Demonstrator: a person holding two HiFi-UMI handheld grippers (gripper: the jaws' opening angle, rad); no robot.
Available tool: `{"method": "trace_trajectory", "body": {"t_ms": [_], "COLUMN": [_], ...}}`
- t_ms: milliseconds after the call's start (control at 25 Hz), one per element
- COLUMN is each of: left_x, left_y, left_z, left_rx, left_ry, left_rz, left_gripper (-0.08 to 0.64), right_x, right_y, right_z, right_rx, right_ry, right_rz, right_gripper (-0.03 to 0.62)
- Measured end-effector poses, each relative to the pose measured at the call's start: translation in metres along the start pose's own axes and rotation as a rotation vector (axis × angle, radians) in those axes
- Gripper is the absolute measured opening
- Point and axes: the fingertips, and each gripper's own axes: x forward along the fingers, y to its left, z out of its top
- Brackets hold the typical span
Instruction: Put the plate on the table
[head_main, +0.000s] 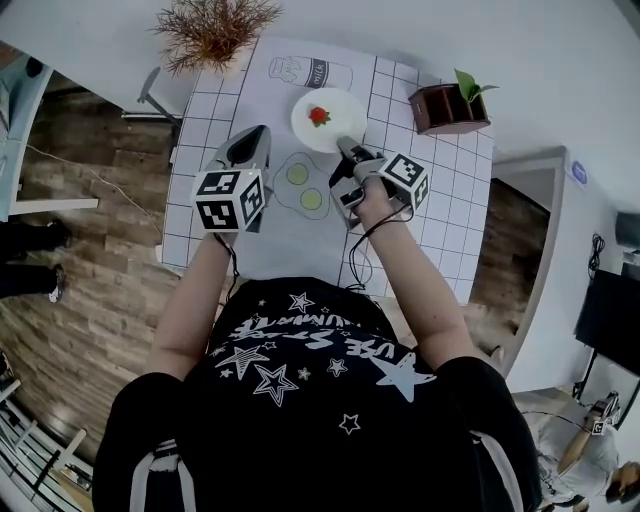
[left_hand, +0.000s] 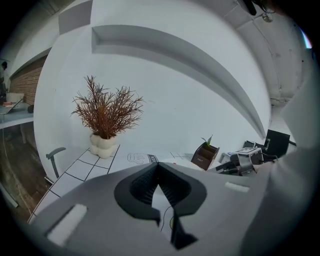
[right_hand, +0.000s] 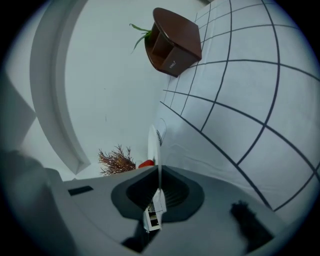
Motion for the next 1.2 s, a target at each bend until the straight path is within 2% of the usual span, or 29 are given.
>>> {"method": "trace_trajectory", "body": {"t_ms": [440, 1200], "left_x": [0.014, 0.008], "left_y": [0.0, -0.001], "left_z": [-0.008, -0.016], "left_rx": [-0.008, -0.021], "left_ry": [0.039, 0.048], "left_rz": [0.026, 0.017], "left_gripper": [0.008, 0.008], "right_x": [0.019, 0.021], "right_y": [-0.016, -0.037], "right_z": [-0.004, -0.004], "right_rx": [-0.001, -0.018], "right_ry": [0.061, 0.059], "right_rz": [-0.044, -0.133], "right_gripper": [0.02, 0.02]}}
